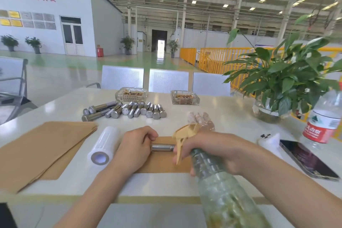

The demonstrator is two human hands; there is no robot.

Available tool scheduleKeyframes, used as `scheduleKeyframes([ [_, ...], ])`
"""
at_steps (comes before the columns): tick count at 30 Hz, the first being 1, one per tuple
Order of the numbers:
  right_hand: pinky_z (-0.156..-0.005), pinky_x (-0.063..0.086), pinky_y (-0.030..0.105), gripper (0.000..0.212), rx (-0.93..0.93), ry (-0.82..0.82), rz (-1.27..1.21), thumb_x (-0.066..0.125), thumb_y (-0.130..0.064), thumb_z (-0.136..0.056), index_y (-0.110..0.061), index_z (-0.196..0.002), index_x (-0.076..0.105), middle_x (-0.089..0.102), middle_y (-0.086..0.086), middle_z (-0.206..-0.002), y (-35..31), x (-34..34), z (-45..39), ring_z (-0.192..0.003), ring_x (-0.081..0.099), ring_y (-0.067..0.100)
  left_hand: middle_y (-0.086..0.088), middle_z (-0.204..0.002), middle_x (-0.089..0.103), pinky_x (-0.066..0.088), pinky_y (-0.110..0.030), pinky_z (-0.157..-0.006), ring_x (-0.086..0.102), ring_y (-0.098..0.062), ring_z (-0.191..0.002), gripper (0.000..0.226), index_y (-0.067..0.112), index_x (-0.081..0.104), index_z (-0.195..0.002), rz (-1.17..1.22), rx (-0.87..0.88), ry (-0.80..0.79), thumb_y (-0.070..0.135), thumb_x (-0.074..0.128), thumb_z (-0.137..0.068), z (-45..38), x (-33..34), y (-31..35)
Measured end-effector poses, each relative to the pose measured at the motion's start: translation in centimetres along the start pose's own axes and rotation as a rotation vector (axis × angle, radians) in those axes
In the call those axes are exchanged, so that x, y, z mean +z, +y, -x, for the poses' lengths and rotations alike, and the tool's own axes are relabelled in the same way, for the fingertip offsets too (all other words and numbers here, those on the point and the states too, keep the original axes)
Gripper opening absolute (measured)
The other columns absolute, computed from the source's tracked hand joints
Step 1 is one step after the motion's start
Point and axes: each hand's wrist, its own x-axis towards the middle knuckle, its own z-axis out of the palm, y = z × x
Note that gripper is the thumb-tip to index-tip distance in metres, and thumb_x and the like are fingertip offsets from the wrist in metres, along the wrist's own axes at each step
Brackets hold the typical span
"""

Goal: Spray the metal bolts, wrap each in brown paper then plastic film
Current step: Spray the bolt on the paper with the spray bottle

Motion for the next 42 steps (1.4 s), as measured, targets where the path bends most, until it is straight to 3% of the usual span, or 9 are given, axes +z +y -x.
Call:
scheduleKeyframes([
  [3,-0.055,0.053,0.024,0.043,0.069,0.012,0.063,0.071,-0.012,-0.077,0.0,-0.119,0.07,0.069,0.012,-0.093,0.1,1.7,-0.5,-0.058,0.064,0.021,0.006,-0.088,0.073,0.037,-0.001,-0.069,0.061,-0.007,-0.081,0.038,0.018,0.075,-0.094,0.015,-0.013,0.0,-0.008,0.048,-0.089,0.1,0.1,0.0],
  [7,-0.059,0.054,0.026,0.036,0.071,0.164,0.174,0.073,-0.015,-0.065,-0.007,-0.1,0.067,0.067,0.011,-0.09,0.0,3.0,-1.2,-0.067,0.063,0.023,0.008,-0.084,0.072,0.038,-0.003,-0.068,0.061,-0.008,-0.079,0.038,0.019,0.075,-0.091,0.022,-0.007,-0.016,-0.007,0.048,-0.087,0.1,0.1,-0.1],
  [12,-0.094,0.059,0.048,0.067,0.047,0.207,0.153,0.073,-0.03,-0.056,-0.008,-0.118,0.068,0.067,0.018,-0.121,0.1,3.4,-1.0,-0.107,0.069,0.036,0.008,-0.086,0.073,0.037,-0.004,-0.066,0.063,-0.01,-0.082,0.037,0.022,0.076,-0.089,0.017,-0.013,-0.046,-0.003,0.048,-0.088,0.4,0.0,-0.3],
  [17,-0.073,0.049,0.034,0.027,0.02,0.267,0.208,0.073,-0.02,-0.061,-0.012,-0.086,0.068,0.058,0.009,-0.094,0.6,2.5,-0.5,-0.081,0.058,0.027,0.008,-0.082,0.072,0.036,-0.005,-0.063,0.058,-0.006,-0.073,0.036,0.021,0.075,-0.087,0.028,-0.016,-0.054,-0.003,0.048,-0.089,0.3,-0.2,-0.2],
  [23,-0.071,0.058,0.035,0.052,0.07,0.273,0.13,0.075,-0.019,-0.067,-0.01,-0.117,0.066,0.064,0.016,-0.121,1.5,0.5,0.1,-0.093,0.067,0.031,0.01,-0.079,0.068,0.038,-0.006,-0.064,0.056,-0.001,-0.071,0.036,0.022,0.074,-0.085,0.013,-0.015,-0.065,-0.001,0.047,-0.089,0.3,-0.2,-0.1],
  [26,-0.064,0.056,0.032,0.044,-0.003,0.309,0.094,0.078,-0.02,-0.074,-0.009,-0.116,0.07,0.068,0.013,-0.108,0.8,-1.5,0.7,-0.08,0.064,0.028,0.01,-0.082,0.068,0.038,-0.006,-0.064,0.056,-0.005,-0.075,0.035,0.027,0.07,-0.084,-0.012,-0.018,-0.078,0.001,0.048,-0.09,0.1,0.0,-0.3],
  [29,-0.058,0.055,0.022,0.021,-0.164,0.441,0.063,0.078,-0.022,-0.081,-0.007,-0.095,0.078,0.078,0.004,-0.093,-1.0,-5.1,1.7,-0.074,0.071,0.023,0.013,-0.082,0.065,0.035,-0.005,-0.062,0.056,-0.008,-0.08,0.032,0.031,0.067,-0.085,-0.075,-0.019,-0.107,0.006,0.047,-0.091,-0.1,0.1,-0.3],
  [33,-0.103,0.051,0.051,0.023,-0.283,0.606,0.098,0.079,-0.032,-0.08,-0.017,-0.098,0.077,0.07,-0.001,-0.118,-1.9,-9.7,1.2,-0.108,0.068,0.033,0.009,-0.094,0.068,0.047,-0.025,-0.076,0.061,-0.015,-0.091,0.03,0.034,0.066,-0.087,-0.169,-0.068,-0.191,0.015,0.044,-0.093,-1.2,-0.6,0.0],
  [42,-0.084,0.053,0.046,0.024,-0.452,1.073,0.034,0.068,-0.041,-0.089,-0.018,-0.097,0.066,0.074,0.003,-0.087,2.8,-13.3,-7.2,-0.089,0.069,0.03,-0.008,-0.122,0.065,0.052,-0.04,-0.098,0.061,-0.028,-0.113,0.034,0.017,0.068,-0.119,-0.52,-0.109,-0.503,0.024,0.043,-0.097,-6.6,-0.4,2.0],
])
